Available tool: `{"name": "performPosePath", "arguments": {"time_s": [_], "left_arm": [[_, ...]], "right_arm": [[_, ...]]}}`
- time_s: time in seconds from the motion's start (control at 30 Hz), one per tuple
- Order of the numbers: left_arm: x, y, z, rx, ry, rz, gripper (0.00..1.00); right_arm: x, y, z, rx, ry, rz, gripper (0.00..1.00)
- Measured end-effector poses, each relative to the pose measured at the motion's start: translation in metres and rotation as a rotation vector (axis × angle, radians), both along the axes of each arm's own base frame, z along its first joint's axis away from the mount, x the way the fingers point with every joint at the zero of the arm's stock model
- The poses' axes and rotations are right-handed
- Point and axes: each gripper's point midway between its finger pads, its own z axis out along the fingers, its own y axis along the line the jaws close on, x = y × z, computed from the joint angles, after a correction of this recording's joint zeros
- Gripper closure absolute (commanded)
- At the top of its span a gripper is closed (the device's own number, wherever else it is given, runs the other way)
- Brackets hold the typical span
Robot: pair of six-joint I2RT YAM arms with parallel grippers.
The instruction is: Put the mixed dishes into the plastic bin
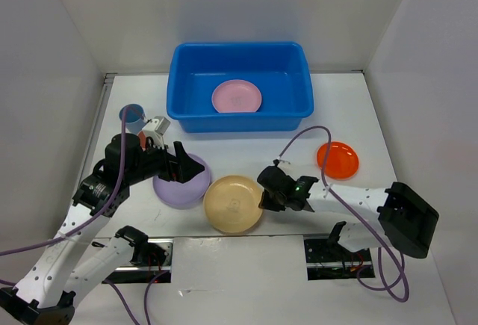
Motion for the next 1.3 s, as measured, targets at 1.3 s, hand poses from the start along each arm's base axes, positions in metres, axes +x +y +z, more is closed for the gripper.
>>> {"name": "performPosePath", "arguments": {"time_s": [1.3], "left_arm": [[-0.012,0.027,0.068,-0.041,-0.198,0.121,0.00]], "right_arm": [[0.364,-0.034,0.177,0.091,-0.337,-0.153,1.00]]}}
